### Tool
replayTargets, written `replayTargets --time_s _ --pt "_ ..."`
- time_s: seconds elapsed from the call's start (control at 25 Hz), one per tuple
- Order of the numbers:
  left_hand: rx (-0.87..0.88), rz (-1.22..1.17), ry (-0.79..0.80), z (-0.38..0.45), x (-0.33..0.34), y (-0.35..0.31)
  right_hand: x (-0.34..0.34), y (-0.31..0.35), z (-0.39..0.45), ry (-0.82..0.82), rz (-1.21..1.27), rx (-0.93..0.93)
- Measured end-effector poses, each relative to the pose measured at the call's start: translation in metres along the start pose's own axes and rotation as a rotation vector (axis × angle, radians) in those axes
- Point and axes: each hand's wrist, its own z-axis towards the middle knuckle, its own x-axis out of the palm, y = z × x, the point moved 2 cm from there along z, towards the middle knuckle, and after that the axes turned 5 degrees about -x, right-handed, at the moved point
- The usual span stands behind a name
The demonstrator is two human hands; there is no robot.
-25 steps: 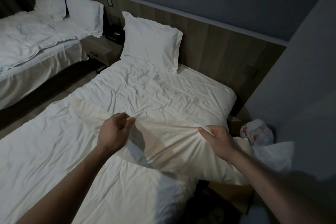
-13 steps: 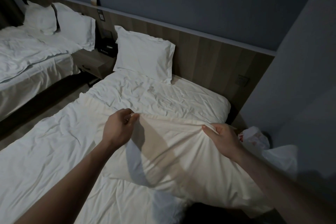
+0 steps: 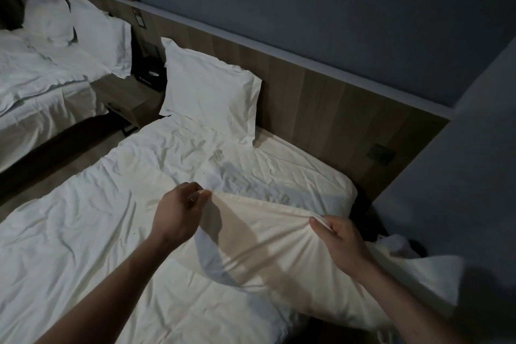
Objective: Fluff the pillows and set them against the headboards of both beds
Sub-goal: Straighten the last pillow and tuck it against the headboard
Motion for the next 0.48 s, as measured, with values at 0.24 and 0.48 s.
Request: replayTargets --time_s 0.24,0.48 --pt "-0.044 0.036 0.031 0.099 0.073 -0.055 -0.048 -0.061 0.109 -0.004 0.045 0.064" --pt "-0.023 0.056 0.064 0.173 0.118 -0.091 -0.076 -0.089 0.176 -0.020 0.017 0.096"
